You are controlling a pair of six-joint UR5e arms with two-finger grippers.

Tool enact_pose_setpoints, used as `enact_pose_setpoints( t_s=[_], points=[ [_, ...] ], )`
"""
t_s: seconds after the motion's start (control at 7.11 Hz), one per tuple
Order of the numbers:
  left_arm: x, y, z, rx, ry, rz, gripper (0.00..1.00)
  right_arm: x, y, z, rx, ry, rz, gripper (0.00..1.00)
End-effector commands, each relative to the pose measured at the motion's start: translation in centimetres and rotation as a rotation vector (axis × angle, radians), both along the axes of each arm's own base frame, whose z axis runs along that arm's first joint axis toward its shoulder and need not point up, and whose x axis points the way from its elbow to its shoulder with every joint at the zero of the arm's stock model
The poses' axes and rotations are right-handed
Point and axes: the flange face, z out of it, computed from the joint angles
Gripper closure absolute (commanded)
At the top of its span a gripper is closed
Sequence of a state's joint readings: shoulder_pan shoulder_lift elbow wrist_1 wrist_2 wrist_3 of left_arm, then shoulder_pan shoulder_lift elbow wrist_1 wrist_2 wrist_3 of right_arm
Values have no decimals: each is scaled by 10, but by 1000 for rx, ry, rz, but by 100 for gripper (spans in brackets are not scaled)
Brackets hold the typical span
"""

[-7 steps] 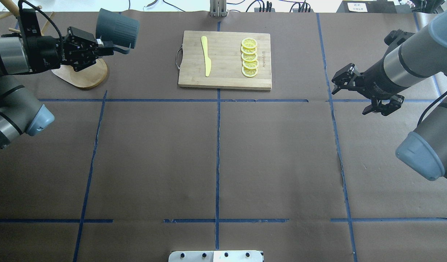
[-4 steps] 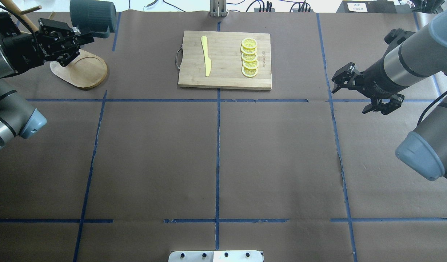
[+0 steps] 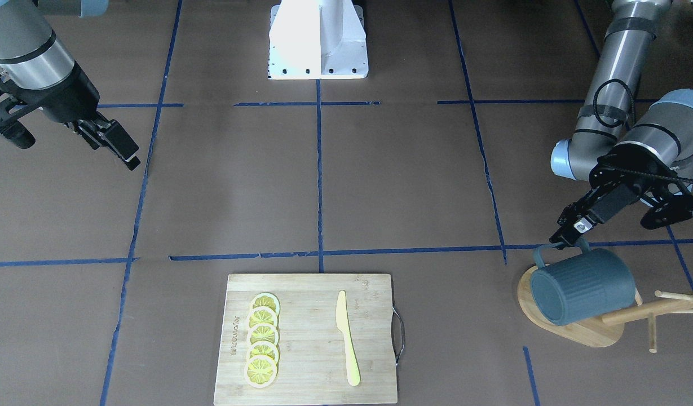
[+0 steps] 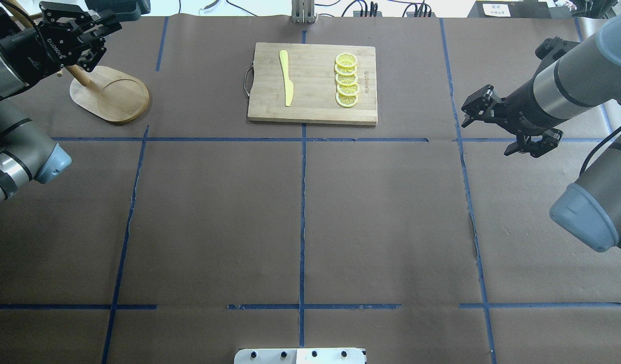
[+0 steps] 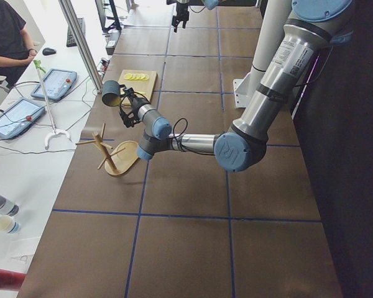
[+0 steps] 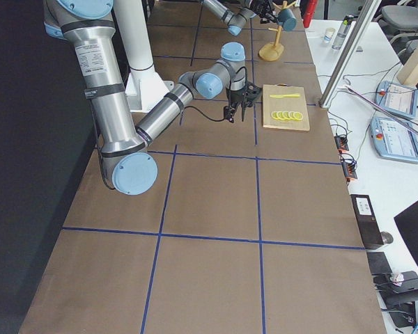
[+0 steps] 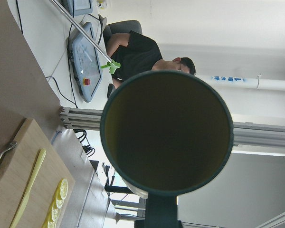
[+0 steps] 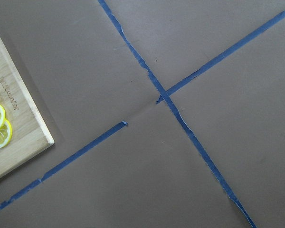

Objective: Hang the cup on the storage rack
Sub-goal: 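Hook the mug handle over a rack peg with the left gripper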

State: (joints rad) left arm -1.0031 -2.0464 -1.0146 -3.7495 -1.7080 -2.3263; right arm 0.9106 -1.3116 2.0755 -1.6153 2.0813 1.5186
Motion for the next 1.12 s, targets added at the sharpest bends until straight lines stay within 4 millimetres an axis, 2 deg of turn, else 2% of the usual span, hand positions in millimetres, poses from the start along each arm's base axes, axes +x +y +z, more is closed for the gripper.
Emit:
enact_pose_setpoints(
  t_s=[0.0,0.14,0.56,0.7,0.84,0.98],
  points=[
    [-8,2,30,-18,56,-11,100,0,0,-2,6,1,3,1],
    [-12,4,49,-41,103,-13,100,0,2,-4,11,-1,1,1],
    [-19,8,61,-45,130,-7,100,0,4,-7,19,-3,1,1],
    [-24,16,85,-31,141,-5,100,0,5,-8,20,-4,-1,1],
    [-25,21,98,-26,147,0,100,0,5,-8,20,-4,-1,1],
    [-25,21,99,-27,148,1,100,1,5,-8,21,-5,1,1]
  ],
)
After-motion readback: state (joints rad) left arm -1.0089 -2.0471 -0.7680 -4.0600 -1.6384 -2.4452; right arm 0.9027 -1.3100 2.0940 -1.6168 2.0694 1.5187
